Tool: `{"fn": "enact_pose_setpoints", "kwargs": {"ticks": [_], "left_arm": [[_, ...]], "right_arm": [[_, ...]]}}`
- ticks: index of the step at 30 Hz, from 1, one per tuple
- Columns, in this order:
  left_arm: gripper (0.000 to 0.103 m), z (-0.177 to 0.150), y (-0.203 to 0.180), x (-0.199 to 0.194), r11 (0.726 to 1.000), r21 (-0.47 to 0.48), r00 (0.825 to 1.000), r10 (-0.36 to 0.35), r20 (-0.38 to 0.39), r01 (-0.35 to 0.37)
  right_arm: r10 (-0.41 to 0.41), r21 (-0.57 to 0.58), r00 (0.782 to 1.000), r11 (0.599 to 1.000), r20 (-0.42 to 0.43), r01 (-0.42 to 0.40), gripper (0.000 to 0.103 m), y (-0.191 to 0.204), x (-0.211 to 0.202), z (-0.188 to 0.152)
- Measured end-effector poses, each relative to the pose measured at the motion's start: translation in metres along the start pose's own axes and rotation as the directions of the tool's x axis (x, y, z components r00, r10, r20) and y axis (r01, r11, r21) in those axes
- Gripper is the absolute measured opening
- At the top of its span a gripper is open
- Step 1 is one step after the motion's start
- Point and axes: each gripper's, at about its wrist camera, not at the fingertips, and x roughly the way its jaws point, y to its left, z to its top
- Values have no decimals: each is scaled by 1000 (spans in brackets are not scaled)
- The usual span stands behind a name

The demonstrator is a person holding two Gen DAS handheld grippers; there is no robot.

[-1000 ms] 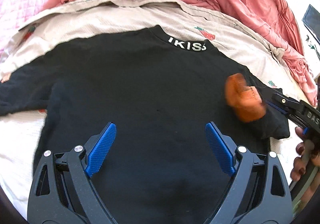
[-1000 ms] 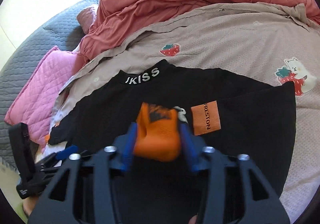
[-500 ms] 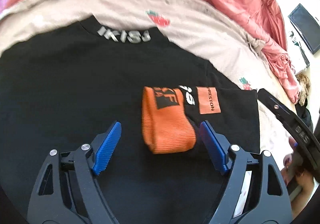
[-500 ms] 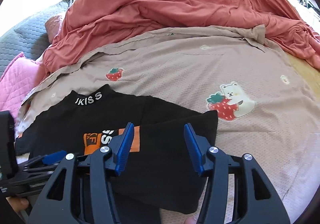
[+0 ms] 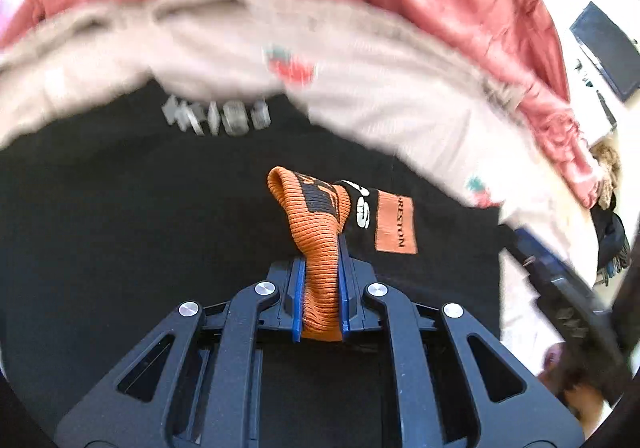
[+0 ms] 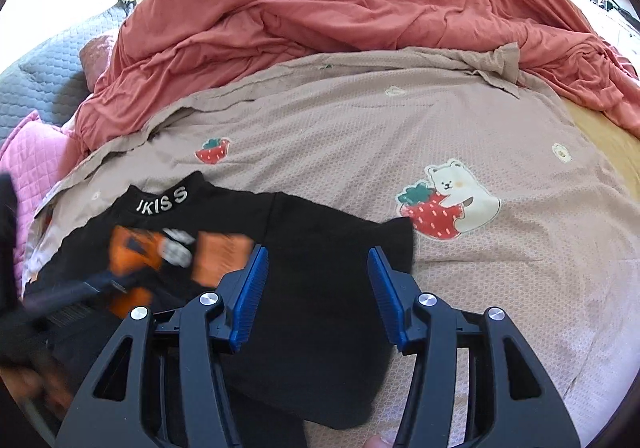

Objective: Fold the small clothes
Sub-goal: 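Fold the held sleeve across the sweatshirt body and release the cuff, then grasp the orange cuff of the other sleeve with the left gripper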

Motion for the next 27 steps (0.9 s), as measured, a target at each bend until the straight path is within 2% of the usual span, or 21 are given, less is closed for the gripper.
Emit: {"fn": "enact_pose_setpoints", "kwargs": {"ticks": [3, 7, 11, 15, 22, 27], "left_arm": [[6, 13, 27, -40, 999, -12, 995, 36, 96, -34], [6, 13, 69, -73, 991, -20, 980, 133, 149, -131], [6, 6, 111, -79, 979, -70, 971, 200, 133, -192], [7, -3, 142, -69, 972, -91, 970, 223, 97, -215], [7, -10, 150, -58, 973, -30, 969, 229, 96, -227], [12, -10, 164, -41, 966, -53, 966, 254, 35, -252]], "right_arm": [[10, 2, 1000, 1000, 9, -10, 51, 1, -1, 0], [15, -23, 1000, 1000, 9, -15, 51, 10, 2, -2], [31, -70, 1000, 997, -2, -31, 51, 24, 7, -7], [68, -108, 998, 992, -14, -69, 51, 39, 11, -14], [139, -194, 988, 970, -66, -149, 51, 73, 26, -34], [122, -237, 985, 960, -123, -149, 51, 87, 43, -49]]}}
